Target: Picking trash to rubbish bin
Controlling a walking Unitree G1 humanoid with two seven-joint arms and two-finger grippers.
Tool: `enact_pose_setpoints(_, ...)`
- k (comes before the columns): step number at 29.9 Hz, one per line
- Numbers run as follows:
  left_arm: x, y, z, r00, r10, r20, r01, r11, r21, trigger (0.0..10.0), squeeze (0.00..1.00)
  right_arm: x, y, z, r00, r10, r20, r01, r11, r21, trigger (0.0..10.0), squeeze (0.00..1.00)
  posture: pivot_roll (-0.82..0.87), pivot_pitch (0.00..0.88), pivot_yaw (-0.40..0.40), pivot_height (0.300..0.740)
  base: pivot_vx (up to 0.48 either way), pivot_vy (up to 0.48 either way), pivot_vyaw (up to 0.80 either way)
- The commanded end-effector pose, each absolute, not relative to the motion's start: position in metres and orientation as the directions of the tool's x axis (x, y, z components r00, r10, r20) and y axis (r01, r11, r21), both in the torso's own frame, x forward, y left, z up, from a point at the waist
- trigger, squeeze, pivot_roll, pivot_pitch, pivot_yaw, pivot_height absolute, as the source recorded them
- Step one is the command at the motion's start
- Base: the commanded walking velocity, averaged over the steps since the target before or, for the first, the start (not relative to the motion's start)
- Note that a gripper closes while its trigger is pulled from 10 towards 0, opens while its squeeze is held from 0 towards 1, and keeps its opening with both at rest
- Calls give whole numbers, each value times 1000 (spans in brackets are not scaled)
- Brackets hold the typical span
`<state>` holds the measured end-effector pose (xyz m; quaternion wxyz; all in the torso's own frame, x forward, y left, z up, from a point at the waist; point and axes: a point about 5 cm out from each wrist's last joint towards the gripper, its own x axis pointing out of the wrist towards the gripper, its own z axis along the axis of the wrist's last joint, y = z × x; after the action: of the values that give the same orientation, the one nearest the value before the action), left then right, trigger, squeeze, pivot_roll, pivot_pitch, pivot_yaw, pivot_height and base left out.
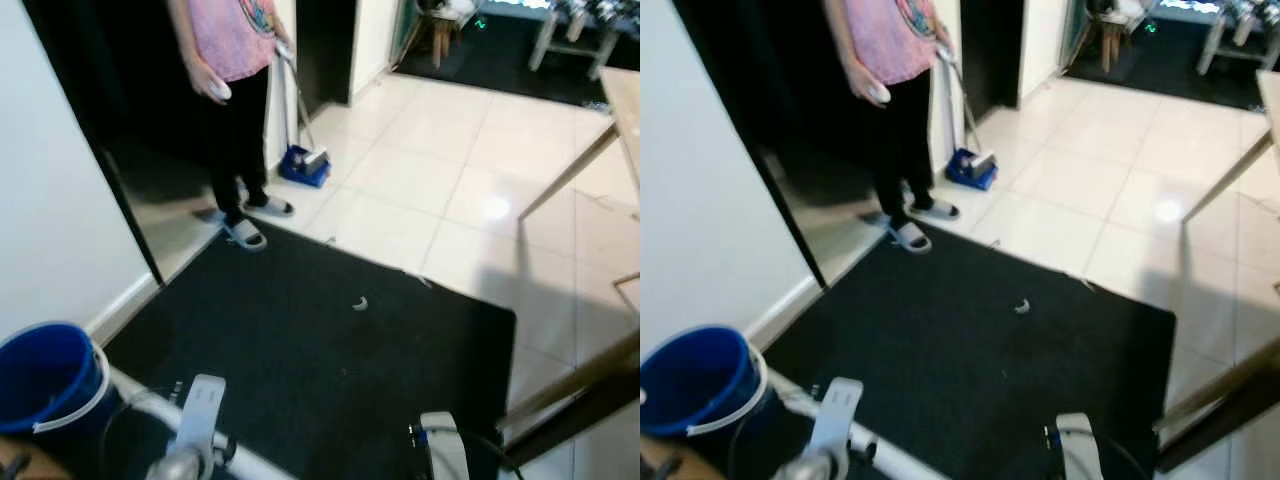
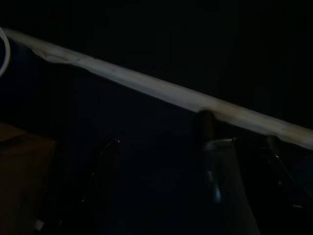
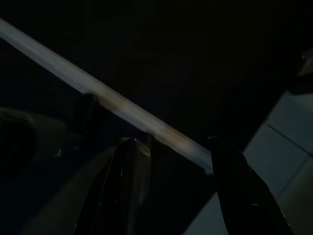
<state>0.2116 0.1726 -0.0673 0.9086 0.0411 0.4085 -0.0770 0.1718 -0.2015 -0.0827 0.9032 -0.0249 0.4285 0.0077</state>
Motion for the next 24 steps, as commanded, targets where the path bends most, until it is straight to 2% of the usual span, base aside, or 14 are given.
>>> enact_pose_setpoints(1,216,172,-65,670,-114,-734,184,983,16,10000,0,167,-202,-85,616,-15,-788,-22,999,-36,10000,0,49,75,9,740,0,0,0)
enact_pose_setpoints(5,218,171,-63,677,-130,-725,185,983,-3,10000,0,167,-202,-85,616,-16,-787,-23,999,-39,10000,0,50,76,9,740,144,0,0)
enact_pose_setpoints(24,219,170,-62,677,-138,-723,194,981,-6,10000,0,167,-201,-86,614,-23,-789,-20,999,-44,10000,0,50,76,11,740,368,0,0)
